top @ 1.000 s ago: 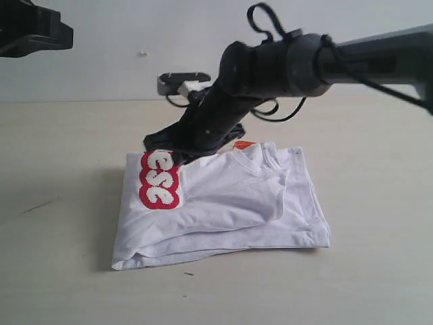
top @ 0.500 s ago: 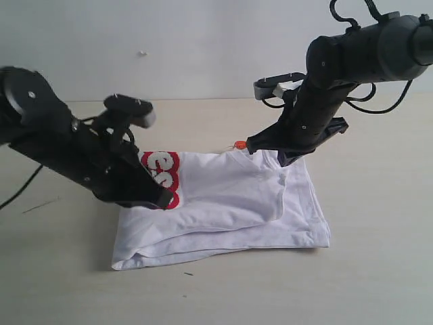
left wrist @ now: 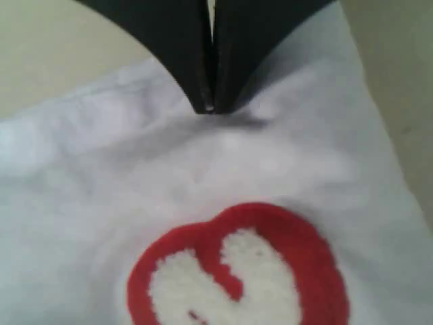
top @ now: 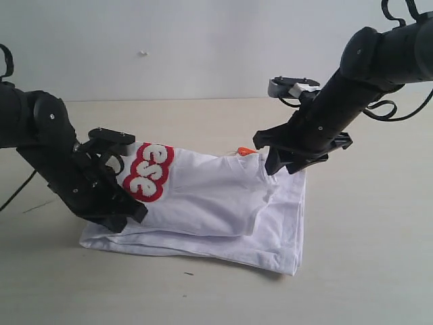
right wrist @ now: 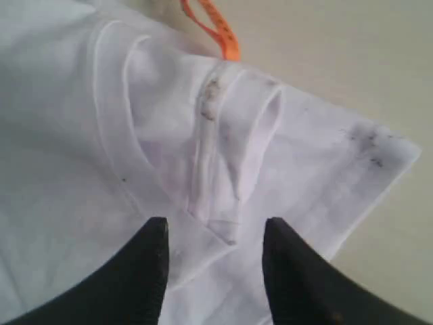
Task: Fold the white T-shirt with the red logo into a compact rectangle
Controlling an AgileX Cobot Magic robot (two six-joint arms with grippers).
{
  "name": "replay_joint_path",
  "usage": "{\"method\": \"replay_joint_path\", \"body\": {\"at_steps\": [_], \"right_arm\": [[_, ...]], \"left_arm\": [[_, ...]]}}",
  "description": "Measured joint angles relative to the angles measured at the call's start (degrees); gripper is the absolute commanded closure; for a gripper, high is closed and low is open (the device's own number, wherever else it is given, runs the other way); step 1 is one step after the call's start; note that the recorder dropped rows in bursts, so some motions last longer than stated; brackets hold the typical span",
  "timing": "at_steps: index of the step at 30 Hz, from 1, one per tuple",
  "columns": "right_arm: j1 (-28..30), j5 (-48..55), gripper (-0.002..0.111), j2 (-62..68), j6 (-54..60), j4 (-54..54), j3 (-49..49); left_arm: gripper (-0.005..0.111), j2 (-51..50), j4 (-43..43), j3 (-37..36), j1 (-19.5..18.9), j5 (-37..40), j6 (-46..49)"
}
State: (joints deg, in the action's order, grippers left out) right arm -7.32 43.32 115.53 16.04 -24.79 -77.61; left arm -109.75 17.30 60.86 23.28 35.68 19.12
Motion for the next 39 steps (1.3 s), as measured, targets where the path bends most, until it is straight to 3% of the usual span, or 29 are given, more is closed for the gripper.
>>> {"method": "replay_joint_path", "body": {"at_steps": [5,8,12,17,28,34,39], "right_arm": [[0.0,-0.26,0.051,0.23,3.78,-4.08,3.45],[0.0,-3.18,0.047,0.46,4.65,-4.39,6.17],[0.0,-5.59,0.047,0.46,8.22,-7.56,7.13],[0.0,-5.82,0.047,0.54,17.71,-19.44,7.13],[0.0,-11.63,0.047,3.21,15.49,-15.7,7.13],[0.0,-10.93,0.047,5.37,19.13,-22.2,7.02],[0.0,-10.93,0.057,5.62,20.59,-23.91,6.87]], "left_arm": [[0.107,0.0,2.9,0.24,4.31,1.74,1.93],[0.107,0.3,3.05,0.89,4.81,2.73,2.04],[0.107,3.83,3.34,1.36,4.06,3.49,2.14],[0.107,10.7,3.48,1.64,1.84,3.14,2.29],[0.107,16.95,3.92,1.68,0.22,3.24,2.29],[0.107,16.95,3.92,1.68,0.22,3.02,2.29],[0.107,16.95,3.92,1.68,0.22,2.78,2.29]]}}
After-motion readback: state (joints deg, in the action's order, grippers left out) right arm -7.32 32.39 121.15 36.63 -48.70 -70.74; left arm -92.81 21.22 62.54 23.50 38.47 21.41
